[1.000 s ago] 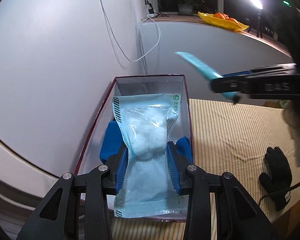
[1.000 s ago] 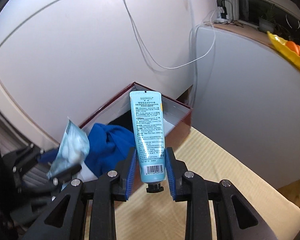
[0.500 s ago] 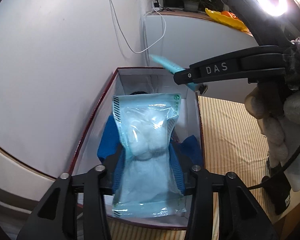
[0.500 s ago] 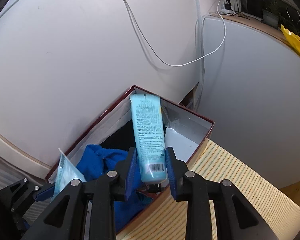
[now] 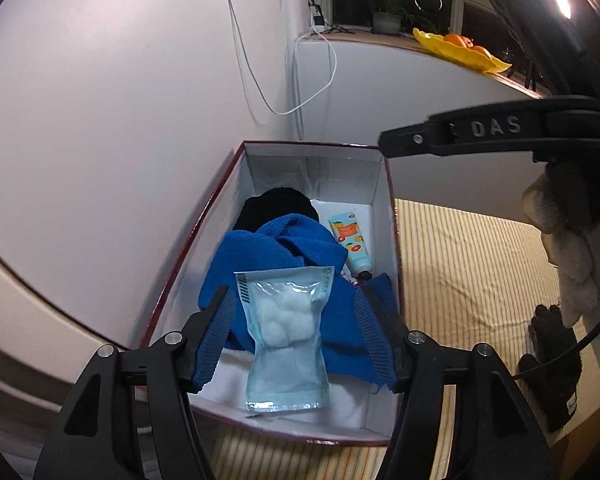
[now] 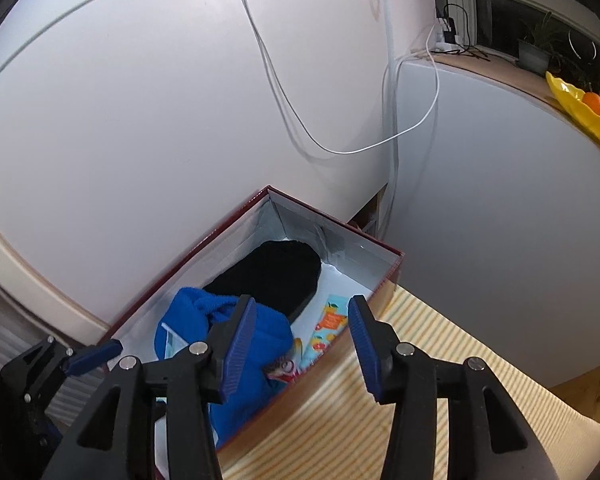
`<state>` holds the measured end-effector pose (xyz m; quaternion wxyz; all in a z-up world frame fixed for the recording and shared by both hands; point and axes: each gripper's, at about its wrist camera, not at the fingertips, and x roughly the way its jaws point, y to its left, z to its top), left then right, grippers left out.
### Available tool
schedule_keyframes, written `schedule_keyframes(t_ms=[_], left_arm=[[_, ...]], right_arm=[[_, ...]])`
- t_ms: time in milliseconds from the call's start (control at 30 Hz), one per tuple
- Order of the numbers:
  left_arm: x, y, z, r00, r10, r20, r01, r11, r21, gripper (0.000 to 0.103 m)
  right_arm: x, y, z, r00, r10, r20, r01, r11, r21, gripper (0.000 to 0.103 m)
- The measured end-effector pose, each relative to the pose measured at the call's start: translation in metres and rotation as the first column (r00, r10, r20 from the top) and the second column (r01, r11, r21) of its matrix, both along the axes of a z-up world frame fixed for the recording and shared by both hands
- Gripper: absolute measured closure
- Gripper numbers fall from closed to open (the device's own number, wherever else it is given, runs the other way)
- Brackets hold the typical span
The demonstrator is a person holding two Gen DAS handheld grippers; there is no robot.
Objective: Organize soft objects
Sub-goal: 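Move both tools back over the bed to the black glove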
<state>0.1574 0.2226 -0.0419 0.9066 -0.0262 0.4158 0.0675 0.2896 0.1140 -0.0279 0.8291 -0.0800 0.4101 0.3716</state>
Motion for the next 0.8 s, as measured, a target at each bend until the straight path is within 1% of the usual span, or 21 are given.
schedule_keyframes(t_ms=[133, 200, 267, 400, 467, 600, 733, 800], left_arm=[[-0.013, -0.007, 0.008, 1.000, -0.002, 0.030, 0.002, 1.000, 0.006, 0.041], [-0.020, -0.013, 0.011, 0.999, -0.008, 0.047, 0.008, 1.000, 0.012, 0.041], [-0.028, -0.019, 0.016, 0.998, -0.016, 0.064, 0.015, 1.000, 0.017, 0.041], [-0.041, -0.035, 0.024, 0.994, -0.038, 0.099, 0.036, 0.999, 0.020, 0.041], [-0.046, -0.044, 0.028, 0.992, -0.050, 0.113, 0.048, 0.999, 0.022, 0.041], [-0.051, -0.058, 0.029, 0.990, -0.072, 0.121, 0.071, 0.997, 0.013, 0.041], [-0.058, -0.072, 0.026, 0.989, -0.091, 0.119, 0.093, 0.996, -0.007, 0.041], [-0.061, -0.079, 0.023, 0.988, -0.102, 0.116, 0.104, 0.994, -0.015, 0.041]], right_arm=[[-0.014, -0.020, 0.002, 1.000, 0.009, 0.013, -0.009, 1.000, -0.005, 0.057], [-0.023, -0.034, 0.003, 0.999, 0.009, 0.035, -0.008, 1.000, -0.013, 0.056], [-0.030, -0.046, 0.002, 0.999, 0.012, 0.042, -0.011, 1.000, -0.015, 0.054], [-0.044, -0.074, 0.002, 0.998, 0.003, 0.062, -0.001, 1.000, -0.031, 0.054], [-0.050, -0.088, 0.001, 0.999, -0.003, 0.054, 0.004, 1.000, -0.022, 0.053], [-0.056, -0.122, -0.003, 0.999, -0.048, 0.023, 0.047, 0.999, 0.006, 0.053], [-0.066, -0.156, -0.005, 0.995, -0.087, 0.039, 0.086, 0.996, 0.026, 0.053], [-0.072, -0.175, -0.007, 0.995, -0.100, 0.027, 0.099, 0.994, 0.035, 0.053]])
